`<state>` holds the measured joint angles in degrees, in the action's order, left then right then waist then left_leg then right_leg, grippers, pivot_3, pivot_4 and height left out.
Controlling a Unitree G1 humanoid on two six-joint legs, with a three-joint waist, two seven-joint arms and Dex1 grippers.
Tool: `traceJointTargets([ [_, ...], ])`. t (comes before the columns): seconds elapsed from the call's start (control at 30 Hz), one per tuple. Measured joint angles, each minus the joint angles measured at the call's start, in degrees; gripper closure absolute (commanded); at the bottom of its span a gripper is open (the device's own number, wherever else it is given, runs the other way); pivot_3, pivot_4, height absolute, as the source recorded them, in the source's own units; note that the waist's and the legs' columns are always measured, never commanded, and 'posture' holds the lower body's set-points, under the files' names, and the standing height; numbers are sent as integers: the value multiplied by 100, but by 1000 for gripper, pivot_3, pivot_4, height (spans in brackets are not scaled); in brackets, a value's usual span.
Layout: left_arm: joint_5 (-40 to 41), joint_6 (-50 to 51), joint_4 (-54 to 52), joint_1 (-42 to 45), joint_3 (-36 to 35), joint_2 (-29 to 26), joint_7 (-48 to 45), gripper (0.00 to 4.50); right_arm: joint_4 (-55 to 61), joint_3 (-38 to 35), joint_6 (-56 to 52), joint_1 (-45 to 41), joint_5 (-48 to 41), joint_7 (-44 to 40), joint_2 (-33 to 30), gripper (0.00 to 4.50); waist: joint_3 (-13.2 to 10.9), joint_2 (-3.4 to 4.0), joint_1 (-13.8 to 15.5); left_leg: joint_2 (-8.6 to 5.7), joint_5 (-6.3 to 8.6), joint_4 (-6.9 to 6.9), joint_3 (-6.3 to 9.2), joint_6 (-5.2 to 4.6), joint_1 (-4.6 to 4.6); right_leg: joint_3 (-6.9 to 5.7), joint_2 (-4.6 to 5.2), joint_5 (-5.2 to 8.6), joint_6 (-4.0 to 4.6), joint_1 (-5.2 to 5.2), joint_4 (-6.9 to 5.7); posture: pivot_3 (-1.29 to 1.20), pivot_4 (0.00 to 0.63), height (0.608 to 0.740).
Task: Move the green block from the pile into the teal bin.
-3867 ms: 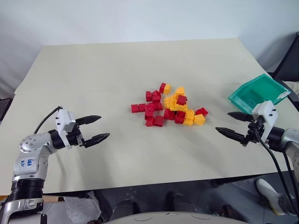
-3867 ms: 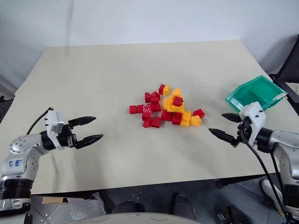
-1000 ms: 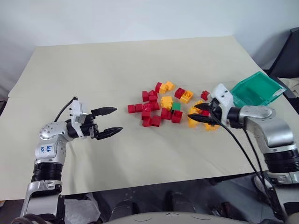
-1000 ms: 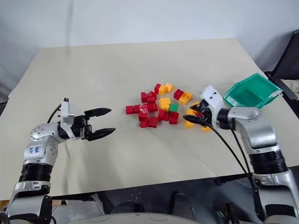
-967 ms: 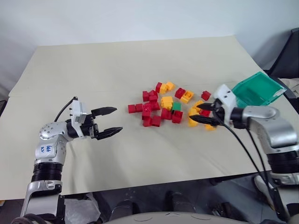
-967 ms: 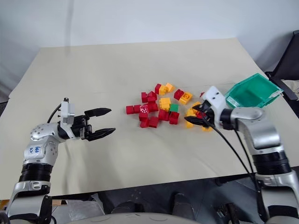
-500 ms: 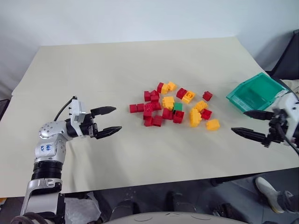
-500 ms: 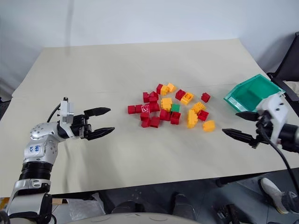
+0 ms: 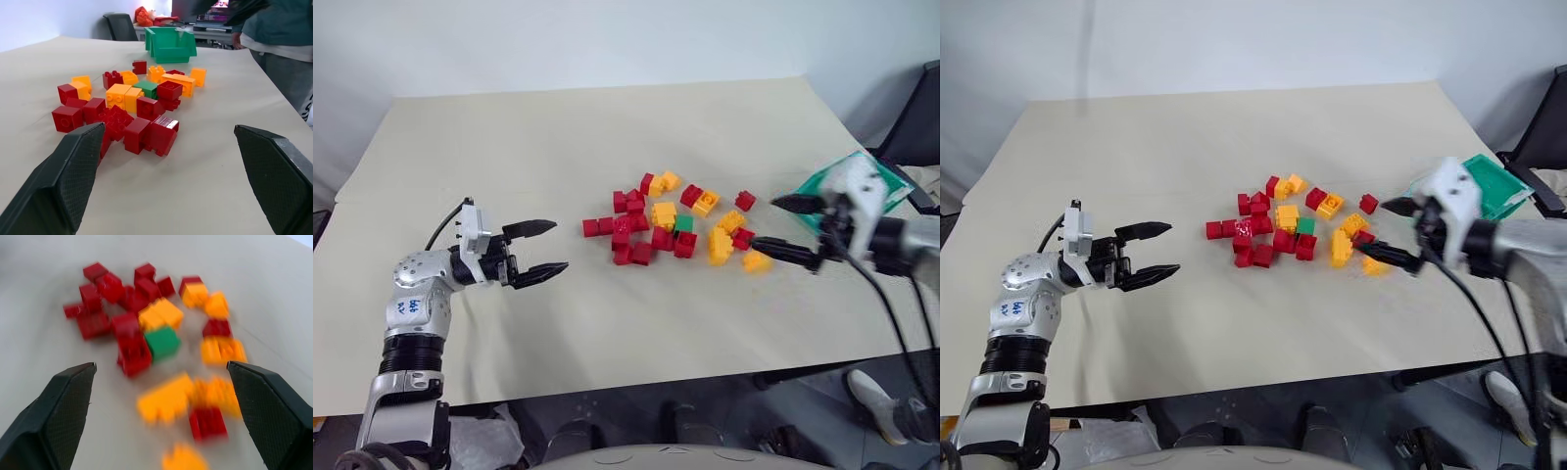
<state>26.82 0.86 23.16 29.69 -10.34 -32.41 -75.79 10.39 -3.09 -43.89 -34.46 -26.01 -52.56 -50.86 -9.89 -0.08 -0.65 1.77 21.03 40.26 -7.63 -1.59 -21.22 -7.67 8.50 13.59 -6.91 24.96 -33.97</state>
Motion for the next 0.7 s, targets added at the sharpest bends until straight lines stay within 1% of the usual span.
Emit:
traceJointTargets([
  [0.17, 5, -30, -22, -118, -40, 5, 2, 0, -1267, 1394, 156, -1353, 827, -216, 470, 23, 0, 0, 13, -2, 0, -8, -49, 0, -13, -9, -1, 0, -1, 19, -5, 0, 150, 740],
  [0.27, 14, -40, -81, -180, -73, 19, 30, 0, -2181, 2026, 445, -2042, 1309, -462, 950, 23, 0, 0, -45, -1, 0, -11, -58, 0, -14, -10, -2, -1, -2, 21, -1, 0, 150, 740],
  [0.33, 28, -41, -213, -258, -84, 63, 76, 0, -2845, 2272, 649, -2462, 1567, -531, 1356, 23, 0, 0, -113, 0, 0, -12, -62, 0, -14, -10, -2, -1, -3, 23, -2, 0, 150, 740],
  [0.43, 69, -36, -426, -417, -88, 100, 115, 0, -3767, 2473, 1010, -2896, 1930, -540, 1792, 23, 0, 0, -155, 1, -1, -18, -62, 2, -13, -10, -3, -1, -3, 25, -4, 0, 150, 740],
  [0.5, 99, -29, -522, -509, -100, 96, 123, 0, -4311, 2560, 1241, -3059, 2172, -550, 1977, 23, 0, 0, -166, 1, -1, -18, -61, 2, -12, -11, -3, -1, -3, 25, -7, 0, 150, 740],
  [0.6, 106, -14, -573, -569, -103, 86, 146, 0, -4929, 2781, 1512, -3186, 2561, -681, 2091, 23, 0, 0, -163, 0, -1, -18, -62, 2, -13, -9, -3, -1, -3, 25, -5, 0, 150, 740],
  [0.7, 113, -13, -675, -571, -115, 70, 189, 0, -5190, 2930, 1694, -3251, 2845, -955, 2058, 23, 0, 2, -176, 1, -1, -18, -62, 3, -12, -8, -3, -1, -4, 25, -6, 0, 150, 740],
])
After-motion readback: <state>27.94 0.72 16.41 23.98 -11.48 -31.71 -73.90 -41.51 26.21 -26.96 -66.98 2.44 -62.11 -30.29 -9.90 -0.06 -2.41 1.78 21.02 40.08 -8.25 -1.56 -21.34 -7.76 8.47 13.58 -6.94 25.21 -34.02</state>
